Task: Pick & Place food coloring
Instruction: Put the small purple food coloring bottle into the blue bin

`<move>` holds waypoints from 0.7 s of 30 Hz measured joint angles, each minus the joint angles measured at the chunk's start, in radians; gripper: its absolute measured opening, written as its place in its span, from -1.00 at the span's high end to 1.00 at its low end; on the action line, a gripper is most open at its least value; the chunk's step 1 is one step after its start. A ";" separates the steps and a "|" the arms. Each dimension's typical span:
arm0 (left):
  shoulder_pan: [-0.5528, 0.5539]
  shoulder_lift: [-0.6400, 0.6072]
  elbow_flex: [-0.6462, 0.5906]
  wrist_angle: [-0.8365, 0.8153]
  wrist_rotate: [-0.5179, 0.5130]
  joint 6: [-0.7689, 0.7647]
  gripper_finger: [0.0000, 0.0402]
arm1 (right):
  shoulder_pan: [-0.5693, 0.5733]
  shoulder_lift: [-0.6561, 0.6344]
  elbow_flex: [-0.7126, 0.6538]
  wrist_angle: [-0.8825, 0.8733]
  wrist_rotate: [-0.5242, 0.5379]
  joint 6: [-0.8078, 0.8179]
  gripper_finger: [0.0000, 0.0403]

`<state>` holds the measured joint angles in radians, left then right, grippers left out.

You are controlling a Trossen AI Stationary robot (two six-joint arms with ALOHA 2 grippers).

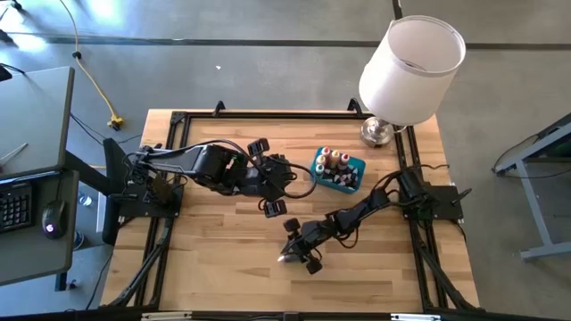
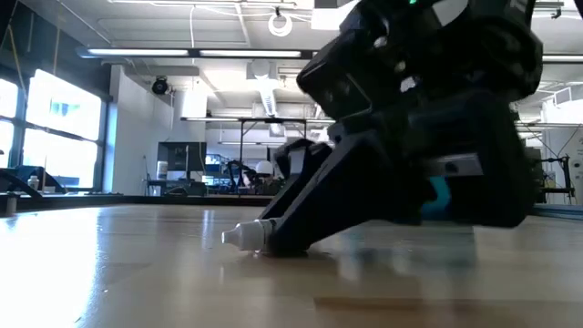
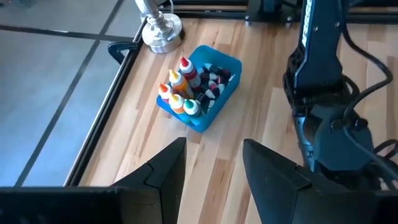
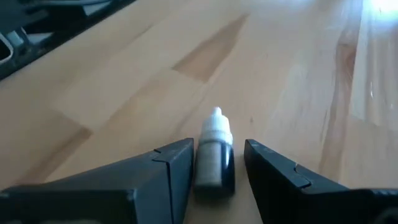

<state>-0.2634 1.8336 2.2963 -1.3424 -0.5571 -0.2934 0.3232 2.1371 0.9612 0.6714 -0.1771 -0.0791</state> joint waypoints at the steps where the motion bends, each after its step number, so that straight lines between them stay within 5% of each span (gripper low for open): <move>1: 0.000 0.000 0.000 -0.001 0.000 0.000 0.23 | -0.003 0.013 0.005 0.011 -0.003 0.006 0.32; 12: 0.001 0.000 0.000 -0.022 -0.026 0.000 0.23 | -0.003 0.042 0.010 -0.013 0.059 0.008 0.50; 21: 0.001 0.000 0.000 -0.026 -0.037 0.000 0.23 | -0.004 -0.084 0.005 -0.215 0.102 0.011 0.65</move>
<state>-0.2626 1.8336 2.2963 -1.3681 -0.5938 -0.2932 0.3195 2.0532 0.9658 0.4563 -0.0747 -0.0681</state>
